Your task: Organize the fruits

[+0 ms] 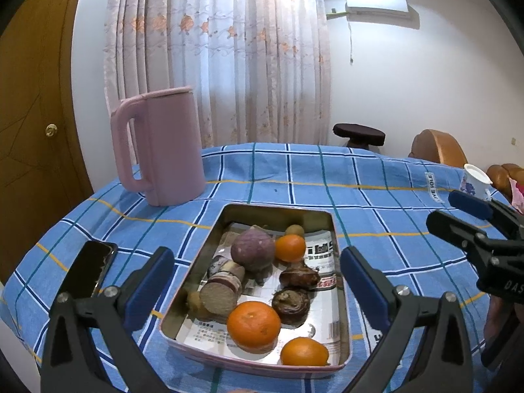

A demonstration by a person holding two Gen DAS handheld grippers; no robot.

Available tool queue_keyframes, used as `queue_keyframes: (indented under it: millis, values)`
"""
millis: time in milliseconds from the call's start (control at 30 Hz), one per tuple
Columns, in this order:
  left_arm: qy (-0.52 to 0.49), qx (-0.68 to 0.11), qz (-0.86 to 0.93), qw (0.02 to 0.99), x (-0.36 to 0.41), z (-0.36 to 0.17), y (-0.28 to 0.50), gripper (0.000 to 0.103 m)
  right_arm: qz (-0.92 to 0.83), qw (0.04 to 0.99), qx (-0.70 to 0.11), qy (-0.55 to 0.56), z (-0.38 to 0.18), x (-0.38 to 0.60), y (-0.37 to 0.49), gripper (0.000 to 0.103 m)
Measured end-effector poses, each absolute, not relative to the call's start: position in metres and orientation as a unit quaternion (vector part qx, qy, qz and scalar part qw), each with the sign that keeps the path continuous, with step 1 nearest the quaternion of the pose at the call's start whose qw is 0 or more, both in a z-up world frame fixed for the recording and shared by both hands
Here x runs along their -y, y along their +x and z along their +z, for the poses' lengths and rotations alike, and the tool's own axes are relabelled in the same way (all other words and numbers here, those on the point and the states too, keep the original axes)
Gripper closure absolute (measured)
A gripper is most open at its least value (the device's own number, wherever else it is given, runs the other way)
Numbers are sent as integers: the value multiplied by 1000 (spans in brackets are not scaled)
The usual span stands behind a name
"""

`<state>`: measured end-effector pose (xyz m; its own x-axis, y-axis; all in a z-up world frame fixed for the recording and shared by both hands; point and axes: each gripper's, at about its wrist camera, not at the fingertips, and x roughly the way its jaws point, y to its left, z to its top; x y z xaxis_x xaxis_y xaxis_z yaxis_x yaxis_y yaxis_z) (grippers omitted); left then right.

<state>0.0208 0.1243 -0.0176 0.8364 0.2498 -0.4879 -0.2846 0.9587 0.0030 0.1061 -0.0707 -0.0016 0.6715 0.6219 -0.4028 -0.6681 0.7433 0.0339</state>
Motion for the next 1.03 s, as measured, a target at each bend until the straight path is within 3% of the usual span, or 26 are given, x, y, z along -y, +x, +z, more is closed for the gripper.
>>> queue_keyframes:
  millis: [1033]
  values:
    - [-28,-249,120,961,-115,-13,21,0,345,916,-195,-68,-3,84,102,22]
